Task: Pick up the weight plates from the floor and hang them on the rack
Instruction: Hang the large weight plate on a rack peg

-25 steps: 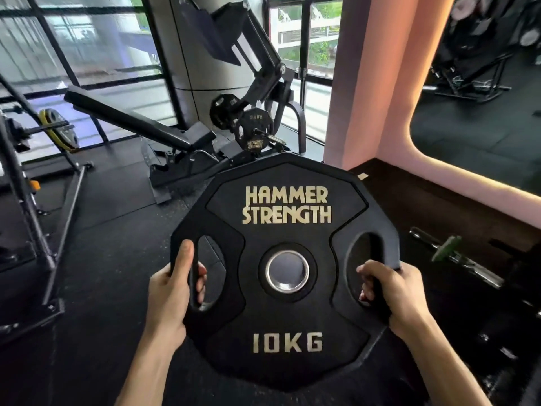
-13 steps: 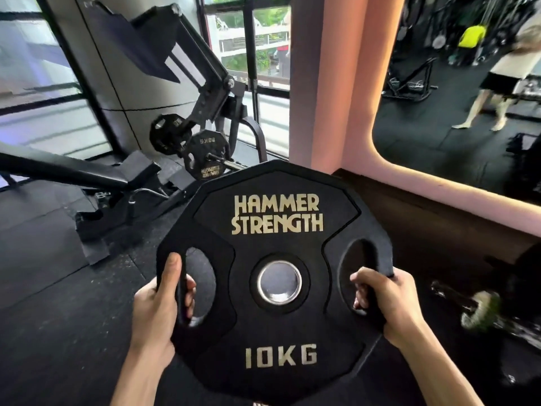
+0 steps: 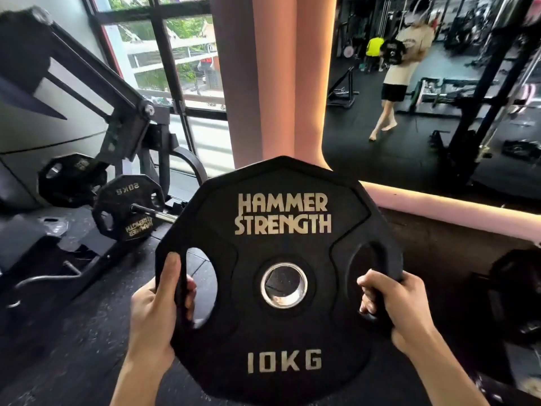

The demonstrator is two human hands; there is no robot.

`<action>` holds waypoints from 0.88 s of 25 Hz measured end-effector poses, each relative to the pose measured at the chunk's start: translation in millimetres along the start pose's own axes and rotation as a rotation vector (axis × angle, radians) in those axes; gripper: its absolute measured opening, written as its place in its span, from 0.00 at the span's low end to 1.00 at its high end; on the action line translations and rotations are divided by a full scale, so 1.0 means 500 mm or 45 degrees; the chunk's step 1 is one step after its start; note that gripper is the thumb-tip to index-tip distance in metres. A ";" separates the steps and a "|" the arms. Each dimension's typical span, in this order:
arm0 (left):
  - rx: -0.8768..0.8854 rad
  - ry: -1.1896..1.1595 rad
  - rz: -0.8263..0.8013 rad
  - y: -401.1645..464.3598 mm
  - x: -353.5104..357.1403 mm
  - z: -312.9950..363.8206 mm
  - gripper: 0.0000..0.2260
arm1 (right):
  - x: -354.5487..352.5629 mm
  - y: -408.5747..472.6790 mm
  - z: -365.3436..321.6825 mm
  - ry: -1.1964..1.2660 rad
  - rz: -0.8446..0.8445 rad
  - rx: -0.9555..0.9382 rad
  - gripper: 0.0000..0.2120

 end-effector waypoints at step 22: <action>-0.257 0.120 -0.665 1.104 0.754 -0.140 0.30 | 0.211 0.904 -0.198 0.090 0.781 0.131 0.10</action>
Point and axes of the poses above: each hand's wrist, its own y-axis towards the middle knuckle, its own x-axis out of the palm, z = x × y, the point moved 2 cm from there along y, towards the middle knuckle, and after that the axes turned 13 degrees about -y, right-handed, at the moved point
